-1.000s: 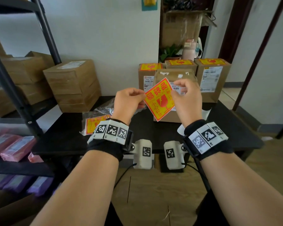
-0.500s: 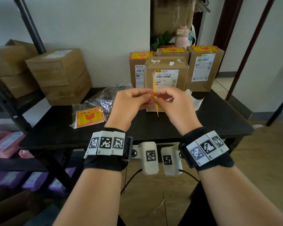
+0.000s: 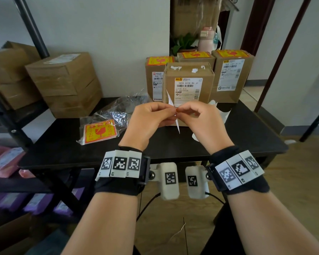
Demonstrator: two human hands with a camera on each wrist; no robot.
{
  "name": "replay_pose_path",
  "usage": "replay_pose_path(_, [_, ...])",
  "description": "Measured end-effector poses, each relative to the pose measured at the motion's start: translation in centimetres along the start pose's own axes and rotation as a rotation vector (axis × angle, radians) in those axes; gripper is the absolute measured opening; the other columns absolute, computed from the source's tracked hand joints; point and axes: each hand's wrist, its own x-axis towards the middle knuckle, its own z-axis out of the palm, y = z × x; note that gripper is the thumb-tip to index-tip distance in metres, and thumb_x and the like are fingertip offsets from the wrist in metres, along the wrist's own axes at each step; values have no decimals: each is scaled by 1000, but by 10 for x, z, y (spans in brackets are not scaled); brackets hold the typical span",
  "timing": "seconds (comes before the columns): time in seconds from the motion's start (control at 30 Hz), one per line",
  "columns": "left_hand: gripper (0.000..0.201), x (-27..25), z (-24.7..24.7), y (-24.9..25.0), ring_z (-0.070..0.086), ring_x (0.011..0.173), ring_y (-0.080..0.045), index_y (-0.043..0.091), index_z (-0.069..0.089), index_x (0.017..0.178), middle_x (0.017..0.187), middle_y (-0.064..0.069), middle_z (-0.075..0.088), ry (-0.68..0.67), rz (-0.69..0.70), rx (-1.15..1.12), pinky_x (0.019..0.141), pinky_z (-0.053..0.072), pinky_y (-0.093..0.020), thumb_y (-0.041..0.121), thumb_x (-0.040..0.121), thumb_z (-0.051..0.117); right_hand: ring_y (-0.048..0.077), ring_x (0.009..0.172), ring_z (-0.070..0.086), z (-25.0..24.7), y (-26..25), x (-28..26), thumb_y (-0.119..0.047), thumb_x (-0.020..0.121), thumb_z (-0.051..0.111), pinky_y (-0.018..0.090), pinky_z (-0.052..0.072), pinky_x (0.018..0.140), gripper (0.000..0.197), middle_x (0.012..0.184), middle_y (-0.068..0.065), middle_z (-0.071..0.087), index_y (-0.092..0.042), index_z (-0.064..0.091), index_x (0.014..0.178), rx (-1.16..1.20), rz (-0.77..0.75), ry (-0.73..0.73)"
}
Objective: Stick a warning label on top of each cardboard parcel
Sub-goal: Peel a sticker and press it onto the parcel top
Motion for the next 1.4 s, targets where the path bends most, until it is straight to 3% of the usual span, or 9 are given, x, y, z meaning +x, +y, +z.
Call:
replay_pose_path(0.5, [19,2,-3,-6,68,91,-25,-4,69,104,100,-20,71,-70,25,113,87,57,-30,9,95,57,3,86,68,-3,-3,-1,-19,85,73,28,56,84,10,88,-11,73,-23,77,94,63,54,-85])
replay_pose_path(0.7, [20,1,-2,-2,65,87,-19,-5,68,105,100,-22,69,-86,52,174,86,55,-29,8,95,57,2,86,69,-7,-1,-1,-15,87,72,18,55,82,12,89,-8,75,-18,78,96,144,71,-91])
replay_pose_path(0.97, [17,2,2,-1,67,88,-17,0,70,102,98,-16,71,-84,69,227,83,56,-25,10,95,58,5,91,70,-13,1,-3,-17,86,72,31,56,89,15,93,-6,75,-15,77,100,134,74,-108])
replay_pose_path(1.17, [17,2,5,1,66,90,-18,1,70,100,97,-14,71,-115,89,297,86,55,-26,10,95,56,4,90,69,-17,0,-4,-16,87,71,22,55,87,12,92,-7,75,-18,77,97,163,110,-107])
replay_pose_path(1.27, [17,2,6,2,66,90,-17,2,69,100,97,-12,71,-130,99,339,85,54,-22,12,96,56,3,90,68,-18,0,-4,-12,89,67,14,52,83,13,91,-6,75,-17,77,96,218,137,-102])
replay_pose_path(1.33, [16,1,7,1,66,89,-15,2,69,100,98,-12,71,-133,97,339,82,54,-18,12,96,57,3,90,68,-19,1,-4,-11,90,66,13,51,83,13,92,-4,75,-15,77,97,235,145,-106])
replay_pose_path(1.4, [16,2,8,1,66,89,-17,2,70,100,98,-14,71,-122,92,322,84,54,-21,11,95,58,5,92,69,-19,2,-4,-12,88,69,17,53,86,14,94,-3,75,-14,76,100,223,143,-125])
